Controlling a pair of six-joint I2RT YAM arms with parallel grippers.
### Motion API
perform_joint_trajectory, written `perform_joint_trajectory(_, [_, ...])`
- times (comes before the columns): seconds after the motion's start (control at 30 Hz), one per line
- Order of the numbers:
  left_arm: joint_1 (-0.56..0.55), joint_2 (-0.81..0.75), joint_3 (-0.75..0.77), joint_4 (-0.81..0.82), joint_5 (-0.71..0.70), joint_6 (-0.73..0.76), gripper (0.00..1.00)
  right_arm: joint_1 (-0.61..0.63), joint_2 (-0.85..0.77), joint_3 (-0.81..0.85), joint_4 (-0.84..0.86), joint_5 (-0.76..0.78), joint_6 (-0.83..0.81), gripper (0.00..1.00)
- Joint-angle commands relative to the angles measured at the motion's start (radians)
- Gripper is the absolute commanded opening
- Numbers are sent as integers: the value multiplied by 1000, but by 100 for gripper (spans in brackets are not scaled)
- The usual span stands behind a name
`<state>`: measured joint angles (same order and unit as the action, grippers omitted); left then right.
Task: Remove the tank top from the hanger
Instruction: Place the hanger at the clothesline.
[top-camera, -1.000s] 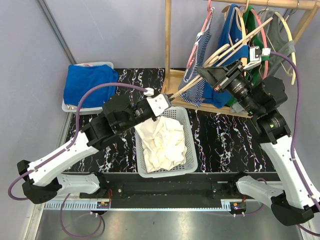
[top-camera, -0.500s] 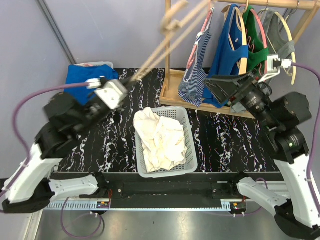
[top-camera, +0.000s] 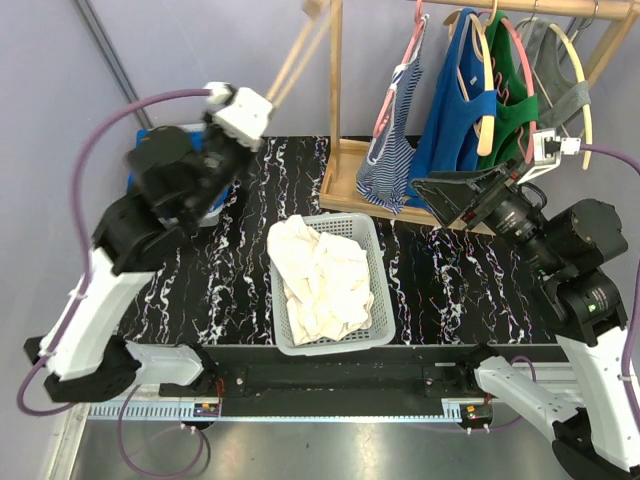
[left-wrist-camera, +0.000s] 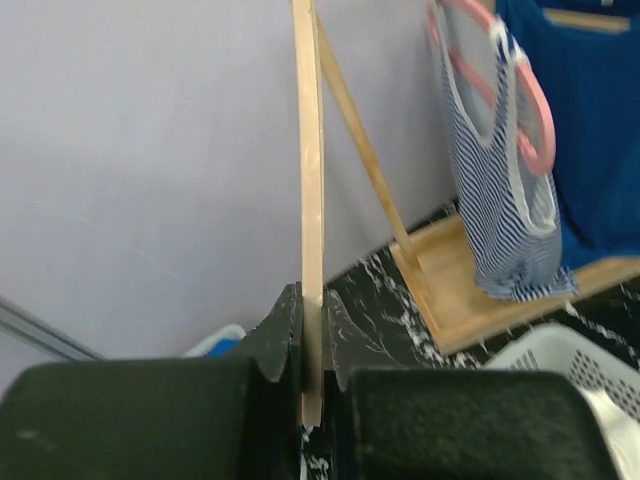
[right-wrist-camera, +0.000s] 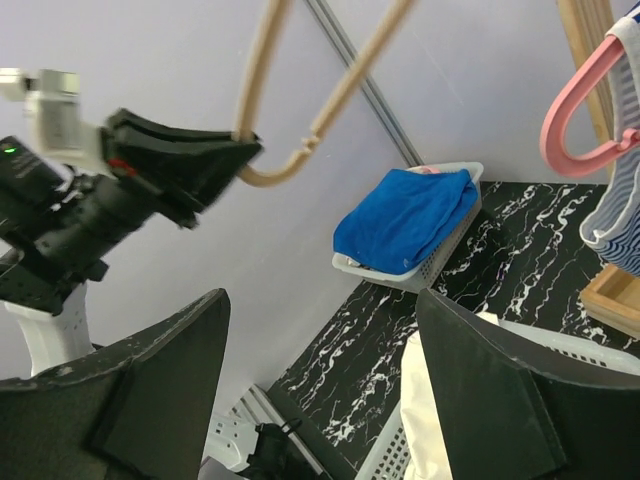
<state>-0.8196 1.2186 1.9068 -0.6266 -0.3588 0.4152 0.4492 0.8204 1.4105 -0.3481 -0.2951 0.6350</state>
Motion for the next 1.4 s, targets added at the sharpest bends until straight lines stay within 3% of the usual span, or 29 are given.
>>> perform_joint_trajectory(0.0, [4, 19, 52, -145, 75, -81, 0, 0, -27, 10, -28, 37, -35, 84])
perform_joint_trajectory(0.4, [4, -97, -95, -176, 92, -134, 0, 2, -6, 18, -28, 50, -41, 84])
perform_joint_trajectory(0.6, [5, -53, -117, -200, 119, -165, 0, 2, -15, 30, -42, 73, -44, 84])
perform_joint_trajectory(0.83, [36, 128, 75, -323, 188, -222, 0, -1, -29, 35, -57, 90, -52, 84])
perform_joint_trajectory(1.07, [148, 378, 483, -473, 248, -240, 0, 0, -46, 38, -72, 109, -66, 84])
perform_joint_trajectory(1.37, [194, 515, 578, -438, 302, -217, 0, 2, -46, 38, -81, 120, -72, 84])
